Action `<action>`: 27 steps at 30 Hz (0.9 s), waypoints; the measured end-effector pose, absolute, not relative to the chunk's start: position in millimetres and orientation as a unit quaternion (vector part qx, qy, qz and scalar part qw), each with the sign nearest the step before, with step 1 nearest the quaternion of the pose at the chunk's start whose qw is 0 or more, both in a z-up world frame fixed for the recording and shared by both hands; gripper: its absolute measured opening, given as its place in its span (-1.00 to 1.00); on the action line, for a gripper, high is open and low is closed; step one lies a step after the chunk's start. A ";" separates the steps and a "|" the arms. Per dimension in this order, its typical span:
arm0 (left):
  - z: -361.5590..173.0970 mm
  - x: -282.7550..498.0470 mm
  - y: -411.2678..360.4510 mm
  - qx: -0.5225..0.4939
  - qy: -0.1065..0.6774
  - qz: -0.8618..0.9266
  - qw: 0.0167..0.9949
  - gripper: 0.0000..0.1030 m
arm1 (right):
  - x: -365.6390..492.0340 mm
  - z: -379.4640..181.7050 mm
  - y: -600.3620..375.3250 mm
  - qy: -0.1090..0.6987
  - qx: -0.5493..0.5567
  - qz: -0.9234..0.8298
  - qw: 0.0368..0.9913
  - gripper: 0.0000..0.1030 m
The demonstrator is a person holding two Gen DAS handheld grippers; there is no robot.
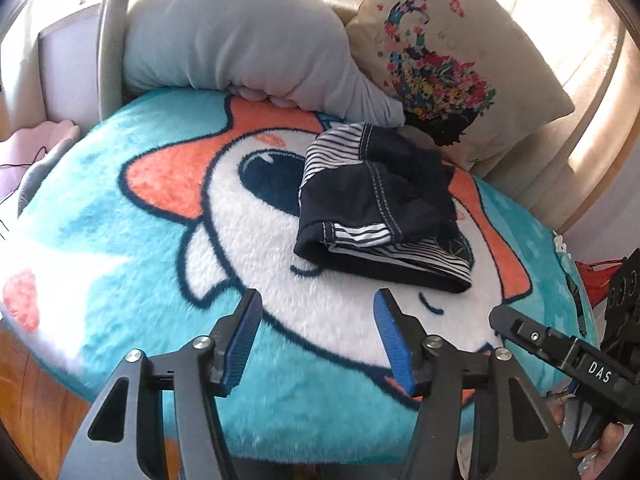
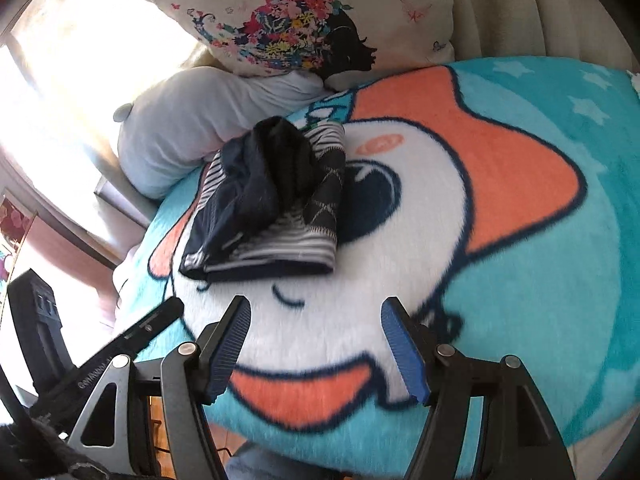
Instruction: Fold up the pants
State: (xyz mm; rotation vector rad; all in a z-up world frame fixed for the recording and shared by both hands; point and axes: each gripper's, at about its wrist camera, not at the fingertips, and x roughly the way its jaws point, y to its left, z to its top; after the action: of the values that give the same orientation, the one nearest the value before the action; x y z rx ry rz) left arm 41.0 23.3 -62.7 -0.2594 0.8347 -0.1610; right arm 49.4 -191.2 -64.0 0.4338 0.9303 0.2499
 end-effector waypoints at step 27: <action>20.7 -62.3 11.5 -0.064 0.304 -0.034 0.950 0.53 | -61.0 26.6 -170.1 0.356 0.136 0.112 0.918 0.52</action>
State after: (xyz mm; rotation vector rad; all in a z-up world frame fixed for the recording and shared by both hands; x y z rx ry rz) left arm -62.3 11.5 20.7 -0.1297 0.6177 -0.0688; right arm -61.0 -170.1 26.6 0.2806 0.7316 0.2304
